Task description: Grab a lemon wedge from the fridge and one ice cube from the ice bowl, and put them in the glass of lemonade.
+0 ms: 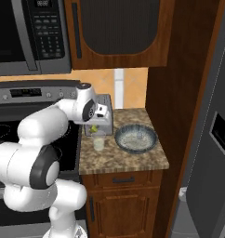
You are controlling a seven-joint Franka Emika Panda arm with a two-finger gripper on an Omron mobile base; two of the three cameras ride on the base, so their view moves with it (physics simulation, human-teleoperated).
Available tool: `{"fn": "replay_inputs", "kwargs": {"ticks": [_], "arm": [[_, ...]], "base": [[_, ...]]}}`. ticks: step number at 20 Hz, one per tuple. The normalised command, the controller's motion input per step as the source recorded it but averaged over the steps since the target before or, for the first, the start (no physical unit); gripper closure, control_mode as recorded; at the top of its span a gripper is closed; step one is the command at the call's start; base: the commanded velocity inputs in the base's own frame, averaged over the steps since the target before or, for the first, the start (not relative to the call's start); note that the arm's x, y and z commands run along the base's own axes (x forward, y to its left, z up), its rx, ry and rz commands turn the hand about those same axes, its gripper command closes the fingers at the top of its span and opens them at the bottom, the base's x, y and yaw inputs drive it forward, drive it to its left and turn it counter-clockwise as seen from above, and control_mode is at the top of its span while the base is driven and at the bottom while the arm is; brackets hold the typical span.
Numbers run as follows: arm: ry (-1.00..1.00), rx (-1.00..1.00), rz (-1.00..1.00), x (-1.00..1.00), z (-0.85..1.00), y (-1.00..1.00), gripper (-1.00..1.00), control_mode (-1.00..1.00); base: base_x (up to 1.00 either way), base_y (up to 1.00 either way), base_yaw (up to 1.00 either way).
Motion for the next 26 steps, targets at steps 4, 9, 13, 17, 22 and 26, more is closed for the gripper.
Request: {"fn": "replay_inputs", "kwargs": {"ticks": [4, 9, 13, 17, 22, 26], "arm": [[0.10, 0.00, -0.02, 0.23, -0.01, 0.02, 1.00, -1.00], [0.00, 0.00, 0.00, 0.00, -0.12, -0.01, 1.00, -1.00], [-0.01, 0.00, 0.00, -0.07, -0.12, -0.14, 1.00, -1.00], [-0.06, 0.01, 0.00, -0.19, 0.00, -0.08, 1.00, -1.00], [-0.01, 0.00, 0.00, 0.05, -0.01, 0.05, 1.00, -1.00], [0.00, 0.00, -0.01, 0.01, -0.14, 0.03, 1.00, -1.00]], "base": [[0.00, 0.00, 0.00], [0.00, 0.00, 0.00], [0.00, 0.00, 0.00], [0.00, 0.00, 0.00], [0.00, 0.00, 0.00], [0.00, 0.00, 0.00]]}}
